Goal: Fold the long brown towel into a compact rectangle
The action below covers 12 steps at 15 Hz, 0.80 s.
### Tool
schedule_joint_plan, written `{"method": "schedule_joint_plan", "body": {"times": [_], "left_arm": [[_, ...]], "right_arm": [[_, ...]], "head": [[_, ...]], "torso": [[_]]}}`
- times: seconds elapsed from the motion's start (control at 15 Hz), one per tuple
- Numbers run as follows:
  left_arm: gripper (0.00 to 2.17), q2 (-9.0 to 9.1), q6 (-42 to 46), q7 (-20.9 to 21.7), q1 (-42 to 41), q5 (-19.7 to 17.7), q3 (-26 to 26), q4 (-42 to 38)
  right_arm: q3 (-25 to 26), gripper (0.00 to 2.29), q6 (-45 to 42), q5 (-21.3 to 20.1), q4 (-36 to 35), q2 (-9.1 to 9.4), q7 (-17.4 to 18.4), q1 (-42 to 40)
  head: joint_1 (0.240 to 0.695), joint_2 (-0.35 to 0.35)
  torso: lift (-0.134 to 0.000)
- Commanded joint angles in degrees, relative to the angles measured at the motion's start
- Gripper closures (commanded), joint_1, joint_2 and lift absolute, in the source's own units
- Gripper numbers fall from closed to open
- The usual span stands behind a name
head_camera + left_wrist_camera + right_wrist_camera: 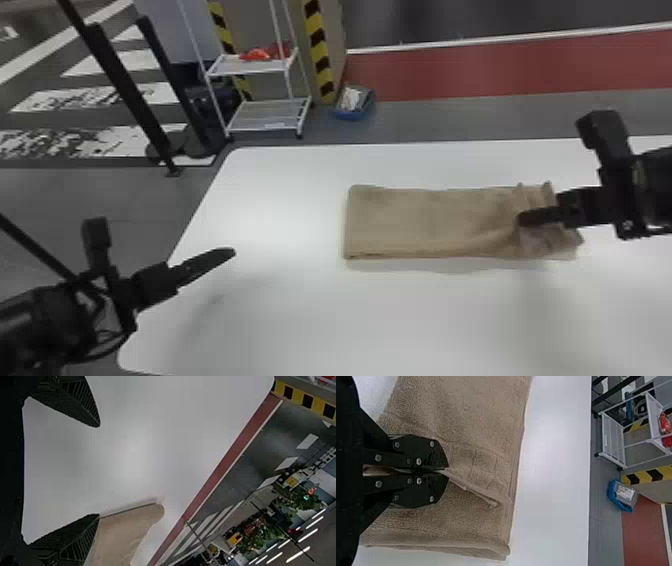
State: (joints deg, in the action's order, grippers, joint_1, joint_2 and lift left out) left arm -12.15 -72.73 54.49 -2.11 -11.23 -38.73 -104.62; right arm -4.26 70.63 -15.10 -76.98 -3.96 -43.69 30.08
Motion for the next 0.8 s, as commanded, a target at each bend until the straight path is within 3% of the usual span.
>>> {"method": "schedule_joint_plan", "body": {"times": [0.0,0.73], "left_arm": [[0.08,-0.07,0.0,-0.09,0.09,0.15,0.06,0.12],[0.08,-0.33,0.0,-0.35,0.53,0.59,0.15,0.21]], "right_arm": [[0.84,1.18,0.17,0.6,-0.45,-0.08,0.01,-0.38],[4.97,1.18,3.69,3.41,-5.2,-0.43,-1.05,-1.34]], "head": [[0.695,0.245],[0.695,0.246]], "torso": [[-0.124],[-0.124]]}}
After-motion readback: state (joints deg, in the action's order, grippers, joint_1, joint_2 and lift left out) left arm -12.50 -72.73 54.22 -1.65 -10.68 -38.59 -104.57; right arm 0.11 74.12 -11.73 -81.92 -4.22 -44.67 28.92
